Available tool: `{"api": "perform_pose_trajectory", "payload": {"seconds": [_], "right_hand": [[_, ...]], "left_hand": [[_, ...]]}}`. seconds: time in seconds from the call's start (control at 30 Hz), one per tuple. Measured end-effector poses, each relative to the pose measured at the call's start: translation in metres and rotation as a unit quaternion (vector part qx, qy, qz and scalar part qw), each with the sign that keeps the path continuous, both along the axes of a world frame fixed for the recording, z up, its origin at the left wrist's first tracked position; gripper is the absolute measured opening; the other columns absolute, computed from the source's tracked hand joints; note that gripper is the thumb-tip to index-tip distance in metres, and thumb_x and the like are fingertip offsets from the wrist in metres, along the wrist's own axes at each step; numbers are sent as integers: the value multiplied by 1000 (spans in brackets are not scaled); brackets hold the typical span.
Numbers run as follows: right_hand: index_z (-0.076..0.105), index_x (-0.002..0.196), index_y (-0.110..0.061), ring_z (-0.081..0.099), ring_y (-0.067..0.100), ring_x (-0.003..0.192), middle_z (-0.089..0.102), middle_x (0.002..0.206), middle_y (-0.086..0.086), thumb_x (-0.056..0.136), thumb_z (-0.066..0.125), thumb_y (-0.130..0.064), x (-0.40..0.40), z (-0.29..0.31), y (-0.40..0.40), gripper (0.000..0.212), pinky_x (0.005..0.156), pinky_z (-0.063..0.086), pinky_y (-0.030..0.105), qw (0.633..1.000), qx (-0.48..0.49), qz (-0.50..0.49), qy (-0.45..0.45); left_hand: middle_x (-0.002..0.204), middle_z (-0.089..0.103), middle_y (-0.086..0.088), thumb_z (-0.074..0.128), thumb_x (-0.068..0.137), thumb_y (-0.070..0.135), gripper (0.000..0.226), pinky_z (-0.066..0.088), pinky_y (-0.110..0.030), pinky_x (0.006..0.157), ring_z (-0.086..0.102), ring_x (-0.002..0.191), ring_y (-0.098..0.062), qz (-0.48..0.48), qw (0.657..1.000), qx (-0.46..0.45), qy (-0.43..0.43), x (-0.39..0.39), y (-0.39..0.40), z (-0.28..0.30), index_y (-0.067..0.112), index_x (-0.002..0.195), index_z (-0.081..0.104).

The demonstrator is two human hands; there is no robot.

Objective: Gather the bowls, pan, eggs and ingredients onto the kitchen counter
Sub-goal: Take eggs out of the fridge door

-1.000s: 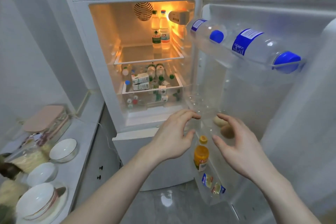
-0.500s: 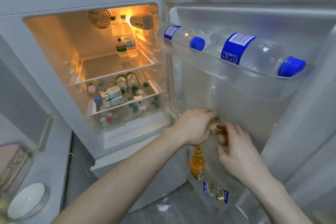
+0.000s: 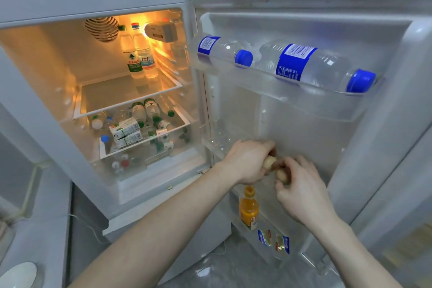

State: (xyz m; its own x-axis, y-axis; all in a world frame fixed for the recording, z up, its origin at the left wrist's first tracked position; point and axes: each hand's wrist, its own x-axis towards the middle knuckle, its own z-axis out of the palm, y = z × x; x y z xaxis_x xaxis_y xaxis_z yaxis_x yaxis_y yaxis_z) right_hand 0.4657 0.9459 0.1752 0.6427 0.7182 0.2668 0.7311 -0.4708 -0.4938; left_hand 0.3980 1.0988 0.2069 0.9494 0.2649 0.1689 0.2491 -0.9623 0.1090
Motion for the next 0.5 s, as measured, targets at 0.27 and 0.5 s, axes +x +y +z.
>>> {"api": "perform_pose_trajectory", "payload": {"seconds": [0.27,0.5], "right_hand": [[61,102,-31,59,22,87,47,98,-11,84,60,-15,-15,2,3,24,69,48,36,1000,11,13,8],[69,112,-32,65,22,103,72,109,-9,89,58,-19,-21,-2,2,29,75,46,30,999,14,14,32]], "left_hand": [[108,68,-6,64,85,22,41,42,-39,78,65,101,-33,17,1000,-12,-4,-14,-4,-2,18,123,47],[125,65,4,63,93,26,43,51,-36,89,61,112,-22,74,981,-113,-138,-58,-11,-7,29,133,48]]}}
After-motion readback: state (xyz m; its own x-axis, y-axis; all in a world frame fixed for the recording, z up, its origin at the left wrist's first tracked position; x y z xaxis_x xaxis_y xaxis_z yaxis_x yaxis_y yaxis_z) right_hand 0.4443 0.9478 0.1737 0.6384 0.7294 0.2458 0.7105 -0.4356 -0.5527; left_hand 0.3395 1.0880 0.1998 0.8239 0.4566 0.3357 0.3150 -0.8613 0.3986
